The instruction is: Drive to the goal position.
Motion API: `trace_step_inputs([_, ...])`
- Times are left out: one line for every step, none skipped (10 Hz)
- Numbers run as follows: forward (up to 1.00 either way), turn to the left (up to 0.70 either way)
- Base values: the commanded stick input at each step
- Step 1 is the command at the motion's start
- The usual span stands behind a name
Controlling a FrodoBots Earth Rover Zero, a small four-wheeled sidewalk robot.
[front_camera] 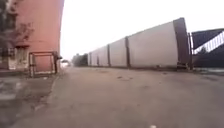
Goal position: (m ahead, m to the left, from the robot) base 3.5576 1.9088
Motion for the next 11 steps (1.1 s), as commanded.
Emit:
trace_step_inputs([0.50, 0.50])
trace_step_inputs([0.50, 0.05])
trace_step_inputs([0.50, 0.00])
trace_step_inputs([0.50, 0.00])
trace_step_inputs([0.50, 0.00])
trace_step_inputs([0.50, 0.00])
trace_step_inputs([0.50, 0.00])
trace_step_inputs([0.50, 0.00])
trace_step_inputs([0.50, 0.00])
trace_step_inputs([0.50, 0.00])
trace_step_inputs([0.50, 0.00])
